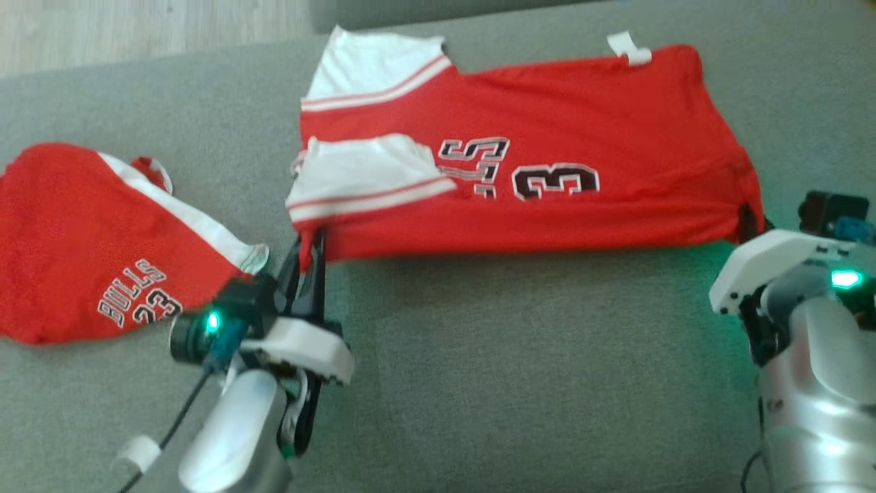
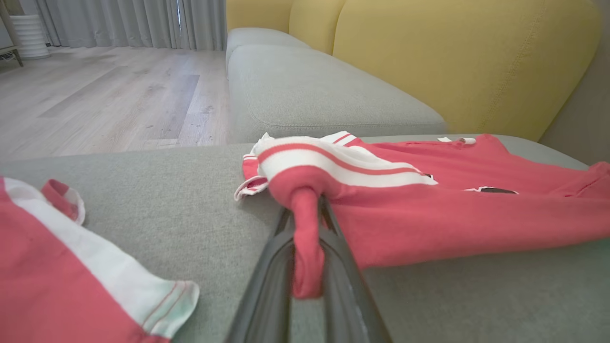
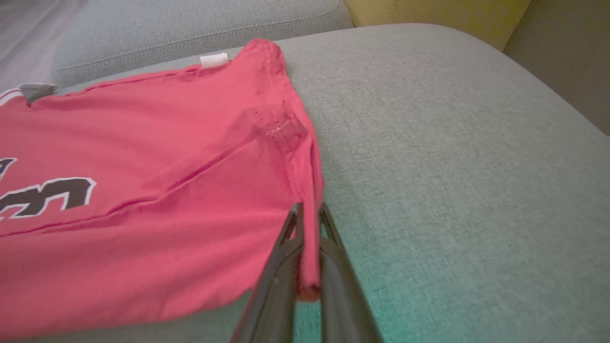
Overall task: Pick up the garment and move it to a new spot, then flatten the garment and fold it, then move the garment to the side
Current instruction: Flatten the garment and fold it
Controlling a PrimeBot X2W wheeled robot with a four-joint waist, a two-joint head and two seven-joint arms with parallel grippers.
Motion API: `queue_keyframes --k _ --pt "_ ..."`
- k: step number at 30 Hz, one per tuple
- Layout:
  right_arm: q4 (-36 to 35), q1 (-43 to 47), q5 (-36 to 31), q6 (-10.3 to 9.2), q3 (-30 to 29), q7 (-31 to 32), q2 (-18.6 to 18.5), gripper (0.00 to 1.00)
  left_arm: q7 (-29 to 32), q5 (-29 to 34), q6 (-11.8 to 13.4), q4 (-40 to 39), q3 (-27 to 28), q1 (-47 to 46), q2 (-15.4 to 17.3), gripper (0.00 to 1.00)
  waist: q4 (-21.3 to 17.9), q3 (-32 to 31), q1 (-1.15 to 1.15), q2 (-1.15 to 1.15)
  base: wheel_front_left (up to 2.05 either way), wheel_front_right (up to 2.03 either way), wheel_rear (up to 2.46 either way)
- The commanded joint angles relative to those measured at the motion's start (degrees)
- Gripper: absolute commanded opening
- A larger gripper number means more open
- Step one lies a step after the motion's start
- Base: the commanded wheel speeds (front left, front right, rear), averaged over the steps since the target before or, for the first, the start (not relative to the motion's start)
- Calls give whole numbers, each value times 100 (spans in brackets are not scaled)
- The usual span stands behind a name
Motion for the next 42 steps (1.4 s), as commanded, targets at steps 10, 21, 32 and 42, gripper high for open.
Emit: queue_keyframes --k 10,21,32,42 --pt "-1566 1095 830 37 543 745 -23 0 270 -181 88 -560 32 741 268 0 -130 -711 0 0 0 0 0" --pt "-3179 2334 1203 37 448 1442 -5 100 1040 -228 310 -1563 -149 1595 570 36 -203 -878 0 0 0 0 0" --pt "-3671 2084 1298 37 384 940 -3 100 717 -137 491 -1809 14 1340 614 100 -316 -646 0 0 0 0 0" --pt "-3898 1425 1213 37 512 57 -2 100 289 -114 302 -2114 226 431 720 100 -461 -305 0 0 0 0 0"
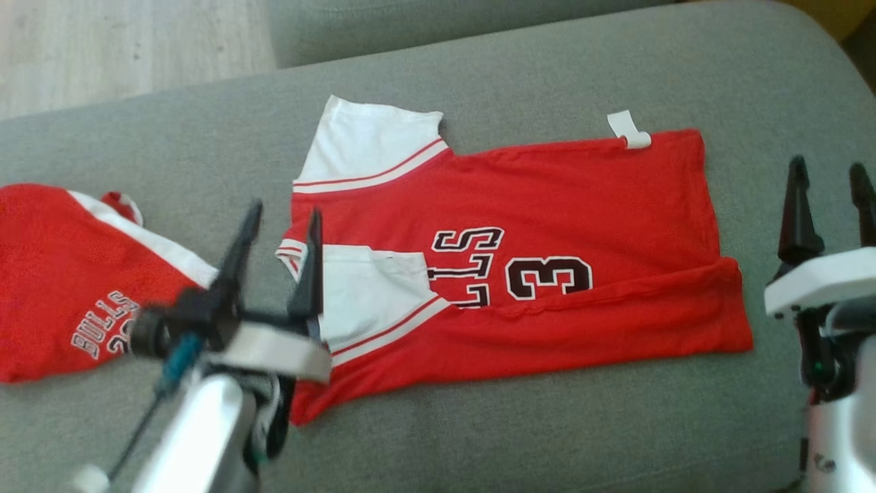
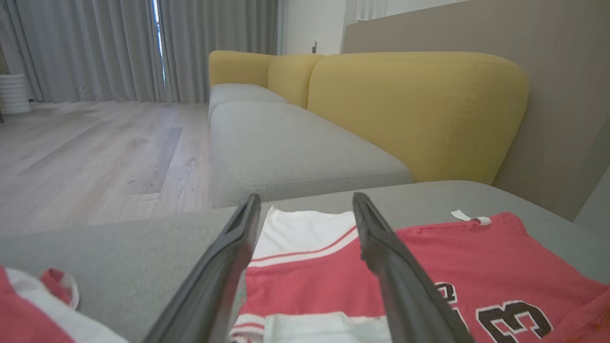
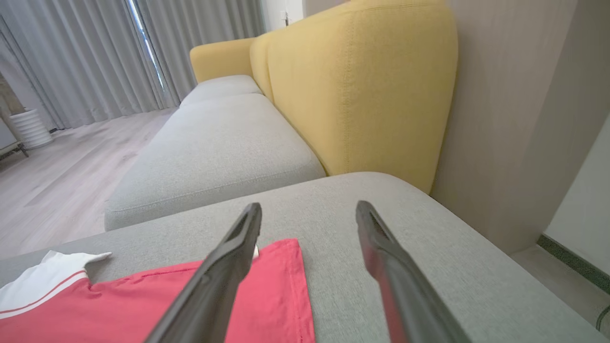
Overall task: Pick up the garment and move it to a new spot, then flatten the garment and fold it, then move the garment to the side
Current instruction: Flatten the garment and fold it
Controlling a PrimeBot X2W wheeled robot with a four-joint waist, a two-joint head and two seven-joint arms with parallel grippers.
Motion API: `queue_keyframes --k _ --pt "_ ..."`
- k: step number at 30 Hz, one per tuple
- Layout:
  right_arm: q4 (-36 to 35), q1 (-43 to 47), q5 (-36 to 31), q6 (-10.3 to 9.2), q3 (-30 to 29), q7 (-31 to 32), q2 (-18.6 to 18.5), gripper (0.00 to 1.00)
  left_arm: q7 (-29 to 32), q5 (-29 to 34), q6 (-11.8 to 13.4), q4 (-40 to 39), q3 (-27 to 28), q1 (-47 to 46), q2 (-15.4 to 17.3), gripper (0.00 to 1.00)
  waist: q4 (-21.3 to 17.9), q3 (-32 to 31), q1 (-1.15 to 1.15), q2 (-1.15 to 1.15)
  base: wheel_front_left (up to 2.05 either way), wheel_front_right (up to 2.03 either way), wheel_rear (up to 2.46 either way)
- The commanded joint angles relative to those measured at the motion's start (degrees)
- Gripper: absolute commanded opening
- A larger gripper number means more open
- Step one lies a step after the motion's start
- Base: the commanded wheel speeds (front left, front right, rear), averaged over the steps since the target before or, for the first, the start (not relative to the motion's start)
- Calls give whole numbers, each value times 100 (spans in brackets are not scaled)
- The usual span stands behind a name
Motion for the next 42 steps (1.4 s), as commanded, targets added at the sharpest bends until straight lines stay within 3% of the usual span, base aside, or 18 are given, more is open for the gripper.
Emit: queue_keyframes --k 1,8,13,16,23,29,42 --pt "-177 -293 -25 39 198 -78 -35 100 33 48 -60 -198 243 -483 151 100 -62 87 -1 0 0 0 0" --pt "-16 -771 -192 39 576 -168 -35 100 704 24 -612 210 193 -1888 467 100 -246 637 -1 0 0 0 0" --pt "188 -1196 -248 39 865 -268 -35 100 1618 -119 -1207 1168 -5 -3014 825 100 -474 1029 -1 0 0 0 0" --pt "318 -1414 -227 39 1034 -330 -35 100 2072 -166 -1363 1804 -257 -3562 1083 100 -637 1215 -1 0 0 0 0" --pt "559 -1757 -192 39 1419 -401 -35 100 2774 -755 -1420 2652 -1125 -4447 1516 100 -971 1589 -1 0 0 0 0" --pt "665 -1933 -96 39 1643 -516 -35 100 2987 -1193 -1421 3121 -1639 -5064 1910 100 -1217 1857 -1 0 0 0 0" --pt "809 -2252 -44 39 1767 -679 -35 100 3158 -1748 -1422 3952 -2183 -5823 2061 100 -1477 2204 -1 0 0 0 0"
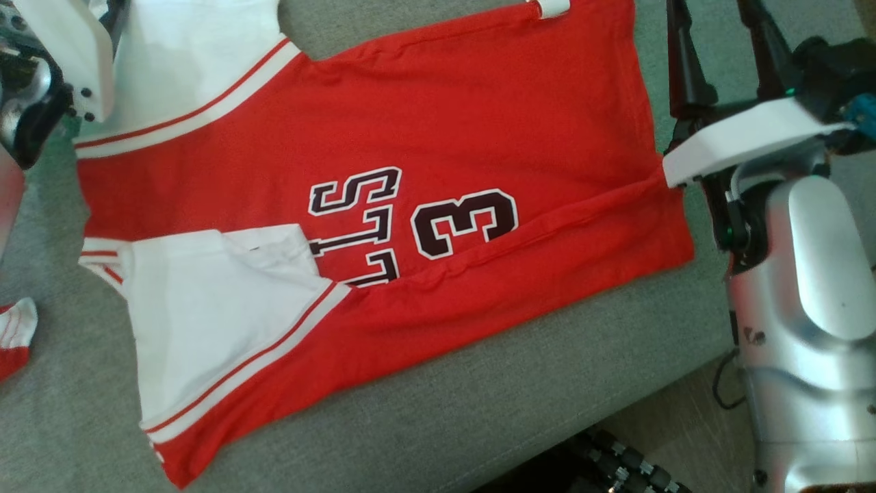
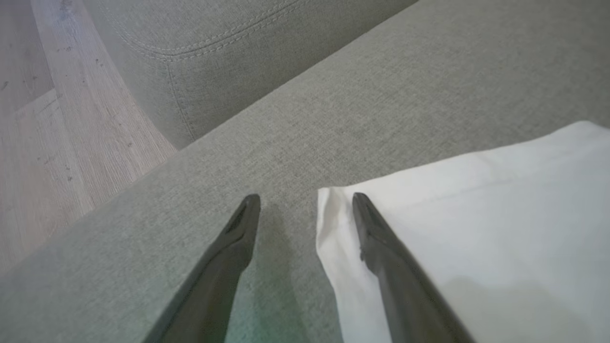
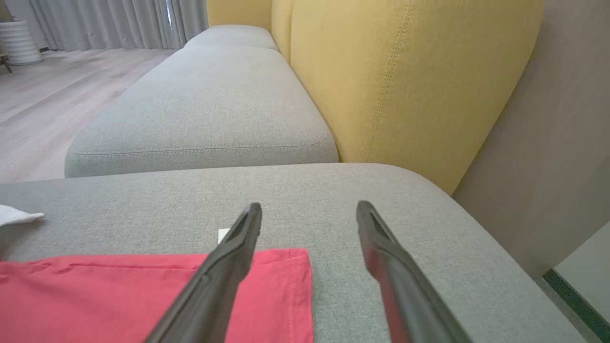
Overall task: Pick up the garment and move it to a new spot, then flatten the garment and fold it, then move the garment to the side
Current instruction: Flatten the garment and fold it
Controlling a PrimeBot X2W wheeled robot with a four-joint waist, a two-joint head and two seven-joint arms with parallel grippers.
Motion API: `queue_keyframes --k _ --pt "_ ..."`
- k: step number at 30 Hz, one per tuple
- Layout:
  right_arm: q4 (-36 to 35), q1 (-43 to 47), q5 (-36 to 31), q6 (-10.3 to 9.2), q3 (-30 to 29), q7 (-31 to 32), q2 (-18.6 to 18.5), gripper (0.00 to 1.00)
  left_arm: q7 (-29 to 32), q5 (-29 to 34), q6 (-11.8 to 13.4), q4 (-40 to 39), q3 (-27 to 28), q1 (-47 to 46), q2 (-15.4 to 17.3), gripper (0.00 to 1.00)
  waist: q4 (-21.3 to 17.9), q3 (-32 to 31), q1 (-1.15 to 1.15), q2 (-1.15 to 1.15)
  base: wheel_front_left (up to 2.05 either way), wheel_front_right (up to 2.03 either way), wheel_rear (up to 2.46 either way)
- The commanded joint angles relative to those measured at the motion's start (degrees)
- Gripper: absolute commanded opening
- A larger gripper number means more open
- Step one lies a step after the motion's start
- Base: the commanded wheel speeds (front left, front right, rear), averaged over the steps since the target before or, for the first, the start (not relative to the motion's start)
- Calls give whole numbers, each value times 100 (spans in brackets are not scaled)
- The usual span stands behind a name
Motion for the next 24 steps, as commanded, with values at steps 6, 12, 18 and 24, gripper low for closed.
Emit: queue_keyframes --k 6,12,18,24 --pt "-69 -189 8 39 19 -54 -23 100 407 -407 10 45 -86 -267 153 100 -49 18 -1 0 0 0 0" --pt "3 -295 -65 39 -113 -42 -23 100 911 -990 10 -119 -287 -213 119 0 -23 -18 -1 0 0 0 0" --pt "3 -361 133 39 -276 107 -23 100 297 -947 22 -154 -252 -448 37 0 205 -99 -1 0 0 0 0" --pt "97 -443 -100 39 -389 295 -272 100 -687 -700 17 -324 -342 -545 -290 0 654 -348 -1 0 0 0 0"
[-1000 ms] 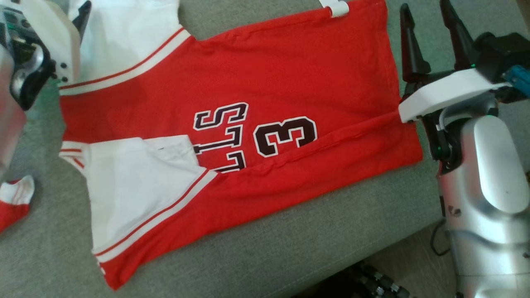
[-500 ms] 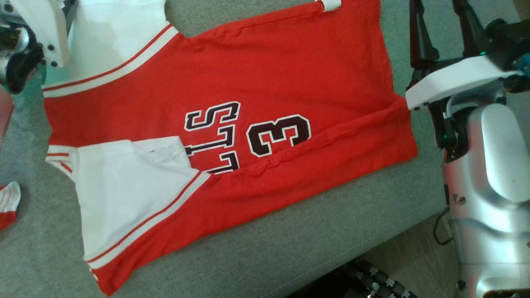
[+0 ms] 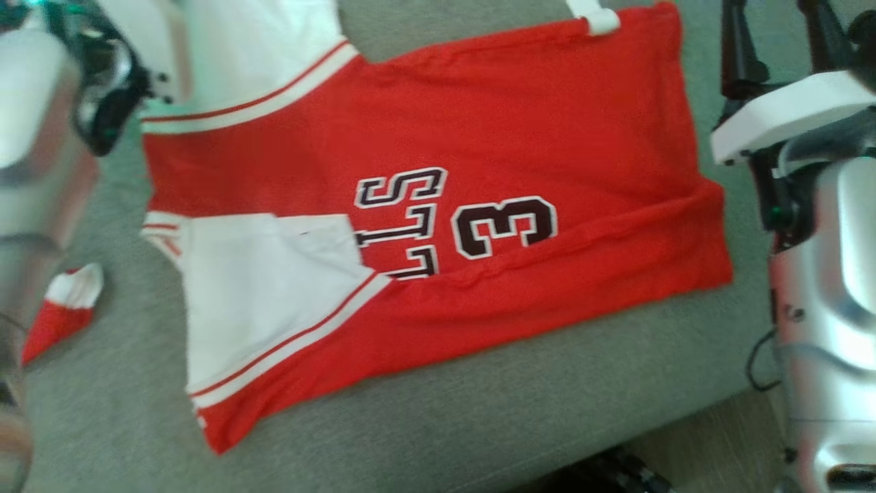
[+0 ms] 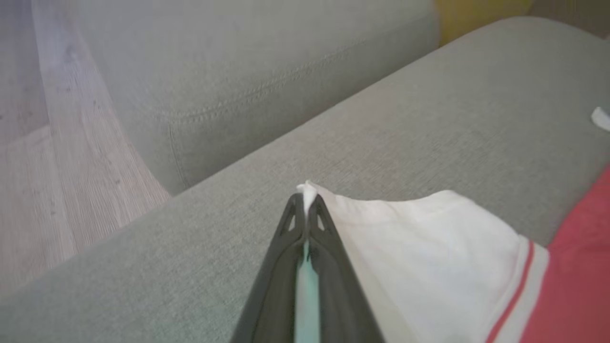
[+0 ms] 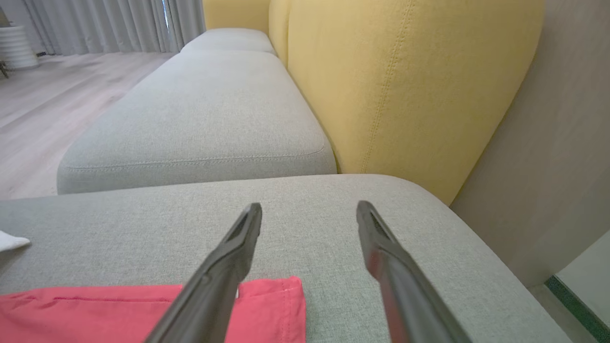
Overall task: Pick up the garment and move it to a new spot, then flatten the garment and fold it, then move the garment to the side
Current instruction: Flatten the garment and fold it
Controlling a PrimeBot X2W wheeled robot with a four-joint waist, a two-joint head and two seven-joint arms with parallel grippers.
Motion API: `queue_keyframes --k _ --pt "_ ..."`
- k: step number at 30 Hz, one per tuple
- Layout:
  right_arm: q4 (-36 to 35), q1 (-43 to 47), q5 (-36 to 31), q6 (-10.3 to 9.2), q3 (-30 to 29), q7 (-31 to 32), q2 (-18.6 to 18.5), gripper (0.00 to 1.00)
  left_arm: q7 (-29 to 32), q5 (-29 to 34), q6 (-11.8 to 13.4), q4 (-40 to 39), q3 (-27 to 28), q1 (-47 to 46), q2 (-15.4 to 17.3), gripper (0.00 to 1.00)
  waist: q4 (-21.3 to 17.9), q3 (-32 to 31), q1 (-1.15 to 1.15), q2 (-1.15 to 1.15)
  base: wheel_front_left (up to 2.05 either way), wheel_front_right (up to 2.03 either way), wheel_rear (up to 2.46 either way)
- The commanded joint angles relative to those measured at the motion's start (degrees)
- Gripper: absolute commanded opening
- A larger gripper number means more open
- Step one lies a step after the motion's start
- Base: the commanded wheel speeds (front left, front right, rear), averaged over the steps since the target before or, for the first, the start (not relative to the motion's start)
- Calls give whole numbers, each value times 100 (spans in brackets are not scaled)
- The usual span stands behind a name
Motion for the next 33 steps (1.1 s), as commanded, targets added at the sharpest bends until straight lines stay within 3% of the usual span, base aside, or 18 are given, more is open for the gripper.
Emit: queue_keyframes --k 1,4,11,20,29,31,33 --pt "-75 -192 -49 39 41 101 -192 100 -288 82 15 -253 108 -348 74 0 301 -185 0 0 0 0 0" --pt "421 -331 203 39 17 329 -506 100 -664 322 16 -573 -75 -324 3 0 613 -292 0 0 0 0 0" --pt "1585 -612 382 39 127 723 -1275 100 -797 398 37 -1362 -226 -176 -87 0 1133 -279 0 0 0 0 0" --pt "2692 -1016 624 39 203 838 -1436 100 -658 459 174 -2217 -440 89 -120 0 1383 -132 0 0 0 0 0" --pt "3438 -1354 687 39 470 849 -1367 100 -553 500 333 -2546 -473 159 78 0 1375 -59 0 0 0 0 0" --pt "3511 -1392 770 39 618 867 -1349 0 -573 476 379 -2530 -439 179 107 0 1353 -85 0 0 0 0 0" --pt "3520 -1428 889 39 771 832 -1345 0 -618 455 428 -2476 -399 206 142 0 1324 -126 0 0 0 0 0"
